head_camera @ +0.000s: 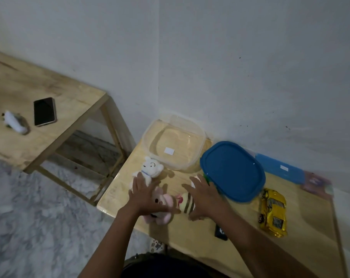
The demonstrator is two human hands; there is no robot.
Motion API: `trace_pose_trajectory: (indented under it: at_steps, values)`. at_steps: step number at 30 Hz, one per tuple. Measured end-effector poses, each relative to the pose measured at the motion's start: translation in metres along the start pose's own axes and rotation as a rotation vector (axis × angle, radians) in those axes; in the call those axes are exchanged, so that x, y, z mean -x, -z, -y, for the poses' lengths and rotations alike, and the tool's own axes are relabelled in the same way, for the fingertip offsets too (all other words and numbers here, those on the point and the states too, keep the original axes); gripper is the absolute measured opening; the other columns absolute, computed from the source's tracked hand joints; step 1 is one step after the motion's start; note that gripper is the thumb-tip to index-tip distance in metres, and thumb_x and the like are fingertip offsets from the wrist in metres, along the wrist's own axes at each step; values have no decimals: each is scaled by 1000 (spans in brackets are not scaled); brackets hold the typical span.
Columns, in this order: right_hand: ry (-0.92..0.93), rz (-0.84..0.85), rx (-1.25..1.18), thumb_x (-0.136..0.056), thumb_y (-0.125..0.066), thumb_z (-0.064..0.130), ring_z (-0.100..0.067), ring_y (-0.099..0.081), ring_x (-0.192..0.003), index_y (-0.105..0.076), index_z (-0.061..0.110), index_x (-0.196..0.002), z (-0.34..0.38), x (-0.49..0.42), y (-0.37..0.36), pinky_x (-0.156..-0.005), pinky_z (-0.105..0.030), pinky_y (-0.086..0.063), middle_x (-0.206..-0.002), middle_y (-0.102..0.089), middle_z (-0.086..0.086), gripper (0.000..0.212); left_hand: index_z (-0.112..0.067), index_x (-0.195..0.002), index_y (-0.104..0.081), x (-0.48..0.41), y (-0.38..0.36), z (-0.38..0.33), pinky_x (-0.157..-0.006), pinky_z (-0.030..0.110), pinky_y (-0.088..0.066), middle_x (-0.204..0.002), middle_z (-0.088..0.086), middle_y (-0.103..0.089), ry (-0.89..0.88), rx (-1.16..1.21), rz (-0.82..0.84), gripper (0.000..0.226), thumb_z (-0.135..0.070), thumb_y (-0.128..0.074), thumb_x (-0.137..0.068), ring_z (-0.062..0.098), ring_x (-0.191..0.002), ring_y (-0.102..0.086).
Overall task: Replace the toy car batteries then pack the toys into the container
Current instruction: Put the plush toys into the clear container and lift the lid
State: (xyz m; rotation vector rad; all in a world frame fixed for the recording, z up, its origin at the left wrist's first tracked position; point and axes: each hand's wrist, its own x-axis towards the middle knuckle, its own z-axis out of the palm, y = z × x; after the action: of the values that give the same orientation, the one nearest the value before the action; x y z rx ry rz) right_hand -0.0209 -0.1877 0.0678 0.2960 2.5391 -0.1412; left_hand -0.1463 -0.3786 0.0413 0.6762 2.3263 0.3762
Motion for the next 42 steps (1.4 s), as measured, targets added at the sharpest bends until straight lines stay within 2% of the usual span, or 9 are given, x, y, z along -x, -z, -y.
trace_pose_trajectory:
  at_steps: [3,8,13,17,20,26,28,36,42]
  values:
    - [-17,41,132,-69,-78,50,-40,6,-146,-9,31,-153,3,-9,-2,-110,-61,-18,-161,-3,-8,111,-40,-152,-16,-1,-6,2,-116,62,-6,-154,19,37,5,-80,25,126,-72,-80,-48,38,-142,33]
    - [-16,25,175,-71,-72,47,-44,-8,-141,-25,25,-147,4,-13,-1,-105,-60,-27,-152,-21,-10,92,-41,-147,-23,-9,-11,3,-115,63,-4,-154,25,31,7,-184,-1,120,-77,-76,-45,45,-141,31]
    - [-2,-104,3,-63,-70,56,-37,-23,-133,-42,21,-135,2,-19,-8,-103,-47,-32,-141,-35,-10,85,-38,-131,-42,-13,-18,1,-114,54,-20,-154,23,-3,12,-186,-52,107,-81,-70,-38,42,-144,-7]
    - [-3,-183,-214,-62,-72,57,-32,-25,-132,-46,21,-132,2,-17,-12,-105,-40,-33,-147,-30,-11,83,-33,-116,-51,-16,-24,2,-97,41,-36,-128,8,-29,-7,-194,-166,95,-81,-64,-36,31,-121,-33]
    - [-56,-162,-395,-63,-74,62,-28,-16,-141,-43,25,-137,3,-15,-10,-111,-44,-27,-156,-19,-7,89,-31,-109,-53,-18,-28,1,-89,37,-38,-111,2,-31,-26,-161,-220,80,-72,-68,-42,26,-110,-38]
    - [-91,-108,-261,-61,-69,71,-26,0,-147,-38,35,-139,7,-10,-14,-113,-61,-9,-161,-2,-4,91,-23,-97,-56,-20,-36,-2,-80,37,-38,-102,3,-34,-44,-58,-314,55,-53,-68,-53,30,-100,-45]
    - [-123,-72,-291,-60,-70,67,-30,3,-147,-39,35,-137,10,-10,-17,-111,-63,-14,-160,-1,-5,90,-20,-92,-54,-20,-39,0,-74,37,-43,-99,5,-37,-69,3,-363,49,-45,-71,-54,31,-93,-47]
    - [-74,-106,-210,-55,-70,61,-30,-26,-127,-48,25,-127,5,-8,-17,-98,-46,-36,-135,-31,-3,83,-20,-97,-57,-16,-42,3,-71,40,-54,-107,4,-35,-58,174,-321,39,-31,-71,-63,26,-84,-52]
    - [-38,-114,-462,-52,-70,53,-19,-32,-107,-55,29,-105,1,-3,-7,-89,-40,-45,-116,-34,7,60,-19,-87,-58,-8,-36,12,-60,31,-48,-100,2,-39,-81,247,-431,25,-27,-75,-70,21,-73,-52]
